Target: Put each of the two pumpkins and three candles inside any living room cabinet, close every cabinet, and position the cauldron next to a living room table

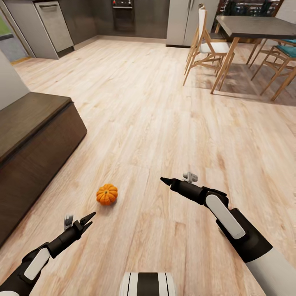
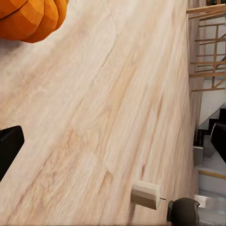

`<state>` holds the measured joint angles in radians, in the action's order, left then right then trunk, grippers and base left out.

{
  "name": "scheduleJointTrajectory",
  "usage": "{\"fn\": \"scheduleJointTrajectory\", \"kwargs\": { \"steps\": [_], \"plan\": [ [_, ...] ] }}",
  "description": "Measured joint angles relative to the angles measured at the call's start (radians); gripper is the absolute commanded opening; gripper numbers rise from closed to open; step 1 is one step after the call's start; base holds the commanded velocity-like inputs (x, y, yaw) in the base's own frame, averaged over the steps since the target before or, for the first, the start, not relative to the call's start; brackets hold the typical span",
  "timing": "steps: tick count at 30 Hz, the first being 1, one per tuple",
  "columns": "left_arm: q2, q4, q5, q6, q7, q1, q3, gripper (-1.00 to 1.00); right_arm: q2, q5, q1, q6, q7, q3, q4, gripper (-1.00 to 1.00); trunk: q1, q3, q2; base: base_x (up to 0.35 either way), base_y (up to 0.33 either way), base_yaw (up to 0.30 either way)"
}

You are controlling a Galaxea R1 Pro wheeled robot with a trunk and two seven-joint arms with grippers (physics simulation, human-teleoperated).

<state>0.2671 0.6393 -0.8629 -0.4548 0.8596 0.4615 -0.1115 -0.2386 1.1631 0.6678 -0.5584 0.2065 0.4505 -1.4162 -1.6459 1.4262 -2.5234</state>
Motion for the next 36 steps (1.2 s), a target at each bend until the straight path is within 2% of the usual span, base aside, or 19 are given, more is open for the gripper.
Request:
{"fn": "scheduleJointTrajectory", "kwargs": {
  "steps": [9, 16, 36],
  "plan": [
    [0.002, 0.001, 0.001, -0.001, 0.005, 0.000, 0.000, 1.00, 0.000, -0.001, 0.000, 0.000, 0.000, 0.000, 0.000, 1.00, 0.000, -0.001, 0.000, 0.013, 0.000, -0.080],
    [0.006, 0.001, 0.000, -0.003, 0.002, 0.000, 0.000, 1.00, 0.000, -0.001, 0.000, 0.000, 0.000, 0.000, 0.000, 1.00, 0.000, -0.001, 0.000, 0.219, 0.000, -0.004],
    [0.008, -0.001, -0.001, -0.003, 0.003, 0.000, 0.000, 1.00, 0.000, -0.002, 0.000, 0.000, 0.000, 0.000, 0.000, 1.00, 0.000, -0.001, 0.000, 0.104, 0.049, 0.000]
  ]
}}
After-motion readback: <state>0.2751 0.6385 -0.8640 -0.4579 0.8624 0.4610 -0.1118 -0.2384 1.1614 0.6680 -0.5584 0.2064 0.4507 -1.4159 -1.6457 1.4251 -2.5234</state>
